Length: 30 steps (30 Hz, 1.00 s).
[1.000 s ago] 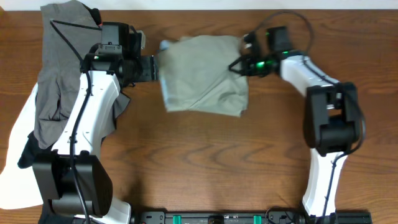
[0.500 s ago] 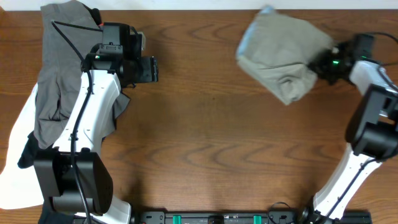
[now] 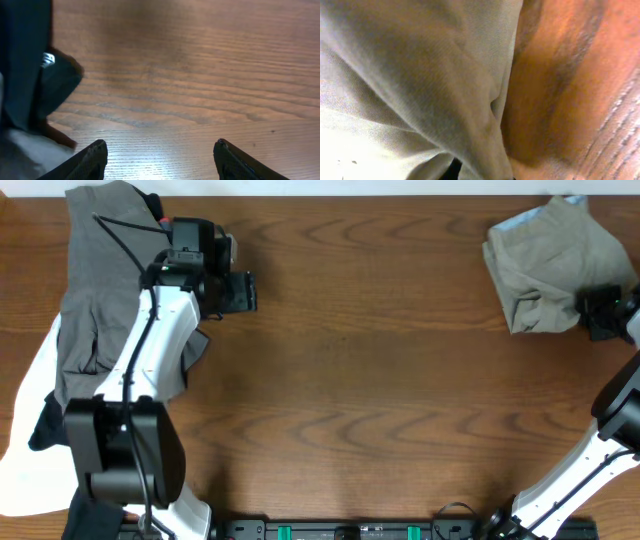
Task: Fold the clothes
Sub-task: 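Carry the folded shorts to the upper right corner with the right gripper, then lower the khaki shorts at the upper right corner and release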
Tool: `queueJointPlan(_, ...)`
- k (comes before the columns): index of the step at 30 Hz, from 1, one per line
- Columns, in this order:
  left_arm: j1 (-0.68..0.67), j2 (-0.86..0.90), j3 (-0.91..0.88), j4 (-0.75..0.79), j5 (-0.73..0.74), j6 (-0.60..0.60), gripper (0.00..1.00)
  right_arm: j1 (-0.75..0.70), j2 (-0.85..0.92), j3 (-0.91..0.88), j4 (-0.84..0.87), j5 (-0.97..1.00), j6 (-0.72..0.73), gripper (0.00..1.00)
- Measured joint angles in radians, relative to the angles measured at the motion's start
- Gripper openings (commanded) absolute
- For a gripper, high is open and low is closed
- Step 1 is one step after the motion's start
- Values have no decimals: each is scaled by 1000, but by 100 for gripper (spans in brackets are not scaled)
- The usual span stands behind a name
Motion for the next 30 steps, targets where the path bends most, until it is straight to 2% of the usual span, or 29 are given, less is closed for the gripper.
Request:
queueJointPlan(14,0,55,0,7,0,-39,70,40,-6,10,-13,167,173,2)
queueJointPlan(22,0,55,0,26,0,-52,70,77,-8,10,-9,261,213,2)
queueJointPlan(30,0,55,0,28,0,-53,70,137,-7,3,67,354,233,2)
